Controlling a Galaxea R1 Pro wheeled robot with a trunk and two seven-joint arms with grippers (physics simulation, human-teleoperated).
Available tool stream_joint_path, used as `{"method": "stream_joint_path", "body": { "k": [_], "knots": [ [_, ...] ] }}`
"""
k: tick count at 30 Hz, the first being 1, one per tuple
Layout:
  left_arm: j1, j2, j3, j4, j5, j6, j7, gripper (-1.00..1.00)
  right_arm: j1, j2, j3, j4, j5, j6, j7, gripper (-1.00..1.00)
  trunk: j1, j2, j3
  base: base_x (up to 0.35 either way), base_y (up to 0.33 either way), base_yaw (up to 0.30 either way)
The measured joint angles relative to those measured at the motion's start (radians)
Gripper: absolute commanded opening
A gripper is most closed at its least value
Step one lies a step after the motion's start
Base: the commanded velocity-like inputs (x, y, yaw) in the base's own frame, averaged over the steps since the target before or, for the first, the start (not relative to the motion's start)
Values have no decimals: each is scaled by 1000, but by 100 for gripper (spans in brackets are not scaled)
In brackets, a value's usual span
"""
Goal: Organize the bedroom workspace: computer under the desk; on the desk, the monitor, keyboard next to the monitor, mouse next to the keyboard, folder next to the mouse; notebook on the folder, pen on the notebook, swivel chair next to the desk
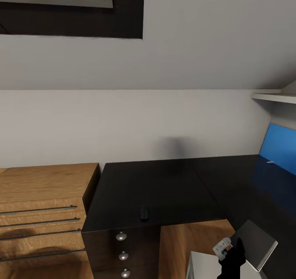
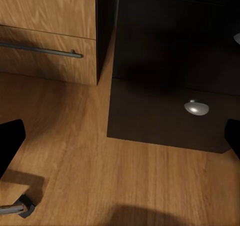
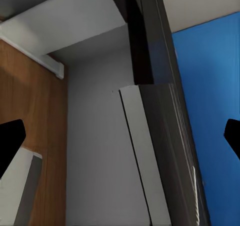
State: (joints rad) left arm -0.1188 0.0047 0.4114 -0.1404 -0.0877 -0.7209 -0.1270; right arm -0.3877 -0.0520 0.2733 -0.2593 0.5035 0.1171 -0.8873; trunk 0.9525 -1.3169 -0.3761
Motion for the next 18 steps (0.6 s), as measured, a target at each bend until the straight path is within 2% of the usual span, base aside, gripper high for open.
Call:
{"method": "stream_joint_path", "body": {
  "k": [13,18],
  "knots": [
    [0,0,0,0,0,0,0,100,0,-1,-1,1,0,1,18,100,0,0,0,0,0,0],
    [0,0,0,0,0,0,0,100,0,-9,-2,2,-1,1,27,100,0,0,0,0,-13,0]
  ]
}}
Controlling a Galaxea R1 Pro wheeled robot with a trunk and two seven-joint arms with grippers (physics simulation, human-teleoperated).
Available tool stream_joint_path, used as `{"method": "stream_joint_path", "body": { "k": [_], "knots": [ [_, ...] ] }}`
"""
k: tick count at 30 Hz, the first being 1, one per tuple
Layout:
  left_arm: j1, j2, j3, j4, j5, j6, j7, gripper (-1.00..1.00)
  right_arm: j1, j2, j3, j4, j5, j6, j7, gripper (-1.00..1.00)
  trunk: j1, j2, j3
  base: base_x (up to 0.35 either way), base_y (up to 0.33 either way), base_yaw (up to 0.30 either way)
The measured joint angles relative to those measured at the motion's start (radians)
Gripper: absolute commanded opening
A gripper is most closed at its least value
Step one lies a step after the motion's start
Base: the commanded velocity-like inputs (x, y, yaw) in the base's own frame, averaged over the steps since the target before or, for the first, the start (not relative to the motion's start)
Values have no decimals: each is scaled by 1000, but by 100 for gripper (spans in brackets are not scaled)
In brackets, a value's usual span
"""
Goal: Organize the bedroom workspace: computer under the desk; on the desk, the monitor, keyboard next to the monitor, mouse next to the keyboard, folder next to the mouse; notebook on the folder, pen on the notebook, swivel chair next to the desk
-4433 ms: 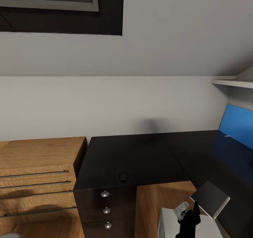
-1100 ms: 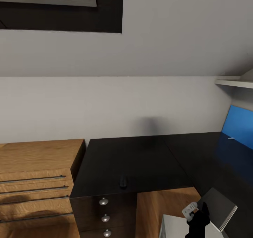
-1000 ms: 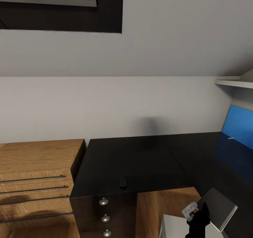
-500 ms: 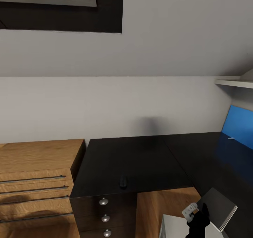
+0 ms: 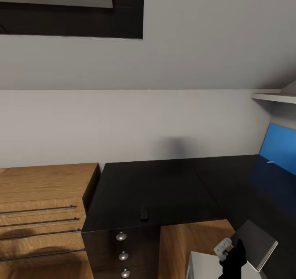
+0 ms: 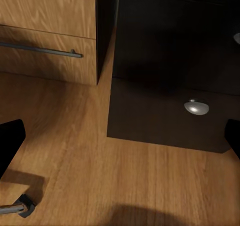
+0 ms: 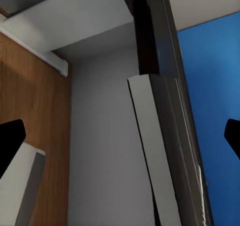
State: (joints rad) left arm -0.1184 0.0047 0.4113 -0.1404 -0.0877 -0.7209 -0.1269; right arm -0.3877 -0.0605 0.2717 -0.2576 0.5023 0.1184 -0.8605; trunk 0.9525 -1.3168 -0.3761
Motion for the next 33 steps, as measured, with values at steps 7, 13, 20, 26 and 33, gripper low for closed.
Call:
{"method": "stream_joint_path", "body": {
  "k": [7,13,20,26,33],
  "knots": [
    [0,0,0,0,0,0,-1,100,0,-5,0,-1,0,0,3,100,0,0,0,0,-105,0],
    [0,0,0,0,0,0,0,100,0,-5,-1,-1,0,0,4,100,0,0,0,0,-27,0],
    [0,1,0,0,0,0,0,100,0,-5,-1,-1,0,0,4,100,0,0,0,0,-5,0],
    [0,0,0,0,0,0,-1,100,0,-7,-2,-1,0,0,4,100,0,0,0,0,-50,0],
    [0,0,0,0,0,0,-1,100,0,-7,-2,-1,0,0,4,100,0,0,0,0,-34,0]
  ]
}}
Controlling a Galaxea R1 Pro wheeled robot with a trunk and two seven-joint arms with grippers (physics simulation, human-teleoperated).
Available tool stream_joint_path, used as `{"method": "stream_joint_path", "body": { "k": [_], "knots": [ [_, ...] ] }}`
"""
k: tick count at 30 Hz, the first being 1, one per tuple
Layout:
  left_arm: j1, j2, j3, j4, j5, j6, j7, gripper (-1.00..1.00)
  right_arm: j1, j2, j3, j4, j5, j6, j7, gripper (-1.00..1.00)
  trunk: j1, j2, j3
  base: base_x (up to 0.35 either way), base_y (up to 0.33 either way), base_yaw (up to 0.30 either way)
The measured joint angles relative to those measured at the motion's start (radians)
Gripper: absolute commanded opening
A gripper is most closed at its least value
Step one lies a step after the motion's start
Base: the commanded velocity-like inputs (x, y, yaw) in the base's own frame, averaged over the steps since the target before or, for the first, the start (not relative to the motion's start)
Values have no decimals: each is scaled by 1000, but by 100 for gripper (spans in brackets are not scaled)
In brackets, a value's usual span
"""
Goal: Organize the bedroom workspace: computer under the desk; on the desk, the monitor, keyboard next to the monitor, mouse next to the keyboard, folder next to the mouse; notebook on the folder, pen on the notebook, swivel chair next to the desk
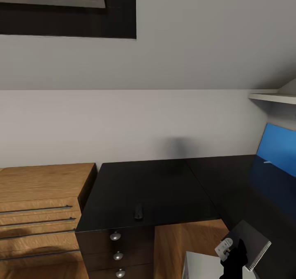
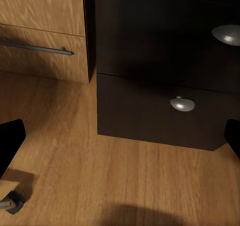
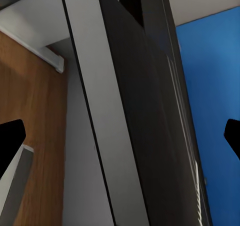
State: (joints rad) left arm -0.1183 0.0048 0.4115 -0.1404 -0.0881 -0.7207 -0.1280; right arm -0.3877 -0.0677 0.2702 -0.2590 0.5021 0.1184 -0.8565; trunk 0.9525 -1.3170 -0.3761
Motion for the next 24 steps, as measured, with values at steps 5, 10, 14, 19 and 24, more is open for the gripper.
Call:
{"method": "stream_joint_path", "body": {
  "k": [5,10,14,19,24],
  "knots": [
    [0,0,0,0,0,1,1,100,0,-1,1,0,0,-1,0,100,0,0,0,0,-5,0],
    [0,0,0,0,0,1,1,100,0,-1,0,0,-1,-2,-1,-100,0,0,0,0,-1,0],
    [0,0,0,0,0,1,2,100,0,-1,1,-1,7,2,-4,-100,0,0,0,0,0,0],
    [0,0,0,0,0,1,2,100,0,-1,6,-1,4,-1,-2,-100,0,0,0,0,0,0],
    [0,0,0,0,0,1,3,100,0,-1,6,-1,4,-1,-1,-100,0,0,0,0,0,0]
  ]
}}
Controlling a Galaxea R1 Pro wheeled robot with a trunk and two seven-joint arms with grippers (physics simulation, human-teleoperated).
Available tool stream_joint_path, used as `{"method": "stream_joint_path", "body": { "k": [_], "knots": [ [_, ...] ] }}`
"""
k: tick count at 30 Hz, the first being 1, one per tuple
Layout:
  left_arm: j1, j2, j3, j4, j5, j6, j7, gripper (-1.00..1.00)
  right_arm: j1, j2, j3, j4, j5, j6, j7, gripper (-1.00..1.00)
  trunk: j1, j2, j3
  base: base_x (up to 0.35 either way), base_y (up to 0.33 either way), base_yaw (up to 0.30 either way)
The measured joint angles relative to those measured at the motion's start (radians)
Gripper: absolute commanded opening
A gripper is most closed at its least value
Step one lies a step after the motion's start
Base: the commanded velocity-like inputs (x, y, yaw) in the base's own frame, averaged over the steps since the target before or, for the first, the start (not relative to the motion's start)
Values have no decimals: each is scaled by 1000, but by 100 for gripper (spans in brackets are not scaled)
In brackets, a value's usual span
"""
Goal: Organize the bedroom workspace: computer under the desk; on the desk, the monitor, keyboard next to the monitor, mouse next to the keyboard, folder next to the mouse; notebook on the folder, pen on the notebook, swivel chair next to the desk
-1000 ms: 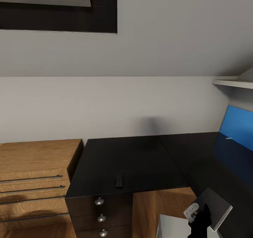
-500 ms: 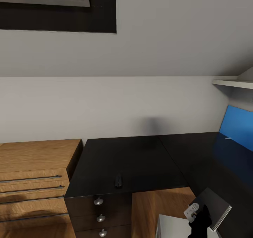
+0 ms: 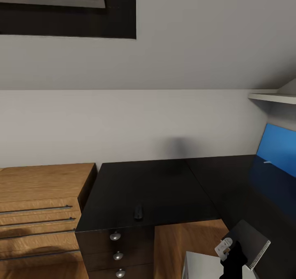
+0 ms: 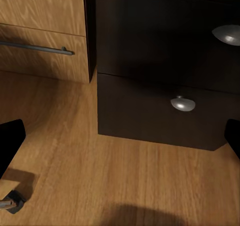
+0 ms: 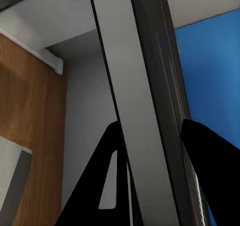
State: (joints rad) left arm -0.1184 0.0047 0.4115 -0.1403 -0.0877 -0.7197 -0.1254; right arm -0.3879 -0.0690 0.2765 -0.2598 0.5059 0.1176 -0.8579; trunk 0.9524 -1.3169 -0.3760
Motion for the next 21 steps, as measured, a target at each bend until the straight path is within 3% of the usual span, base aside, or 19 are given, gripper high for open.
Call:
{"method": "stream_joint_path", "body": {
  "k": [21],
  "knots": [
    [0,0,0,0,0,0,0,100,0,1,-5,-1,-3,0,-5,-100,0,0,0,0,0,0]
  ]
}}
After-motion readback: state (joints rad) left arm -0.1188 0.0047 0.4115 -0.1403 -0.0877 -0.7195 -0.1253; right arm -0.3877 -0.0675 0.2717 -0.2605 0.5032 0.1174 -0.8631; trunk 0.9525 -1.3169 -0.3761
